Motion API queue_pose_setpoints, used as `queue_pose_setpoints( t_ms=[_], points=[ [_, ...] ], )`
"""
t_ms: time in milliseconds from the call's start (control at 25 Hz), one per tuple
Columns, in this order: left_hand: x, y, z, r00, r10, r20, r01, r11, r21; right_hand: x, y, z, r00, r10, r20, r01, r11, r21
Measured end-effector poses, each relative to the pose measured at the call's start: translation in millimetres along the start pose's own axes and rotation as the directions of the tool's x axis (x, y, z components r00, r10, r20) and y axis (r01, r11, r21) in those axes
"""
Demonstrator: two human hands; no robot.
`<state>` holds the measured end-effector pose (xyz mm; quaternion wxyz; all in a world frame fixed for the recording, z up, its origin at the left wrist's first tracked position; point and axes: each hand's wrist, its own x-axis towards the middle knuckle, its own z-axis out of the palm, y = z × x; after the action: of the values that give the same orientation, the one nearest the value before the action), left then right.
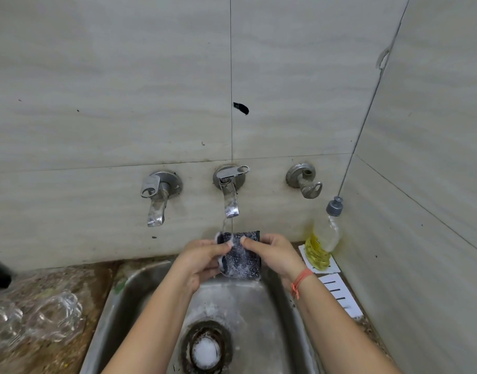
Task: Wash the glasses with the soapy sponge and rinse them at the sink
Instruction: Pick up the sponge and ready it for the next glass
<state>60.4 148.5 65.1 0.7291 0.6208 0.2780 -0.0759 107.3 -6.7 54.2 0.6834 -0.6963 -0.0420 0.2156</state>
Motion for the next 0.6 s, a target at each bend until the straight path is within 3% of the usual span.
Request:
queue_pose_setpoints(
  t_ms=[160, 280, 600],
  points=[
    [2, 5, 6, 0.999, -0.033, 0.002, 0.033, 0.997, 0.072, 4, 2, -14, 0.969, 0.024, -0.246, -0.030, 0.999, -0.020],
    [1, 5, 5, 0.999, -0.013, -0.040, 0.015, 0.998, 0.057, 4, 5, -20, 0.965, 0.079, -0.248, -0.071, 0.997, 0.041],
    [-5, -4, -23, 0.985, 0.025, -0.168, -0.011, 0.996, 0.085, 2, 10, -3, 0.978, 0.067, -0.197, -0.082, 0.994, -0.070]
  ],
)
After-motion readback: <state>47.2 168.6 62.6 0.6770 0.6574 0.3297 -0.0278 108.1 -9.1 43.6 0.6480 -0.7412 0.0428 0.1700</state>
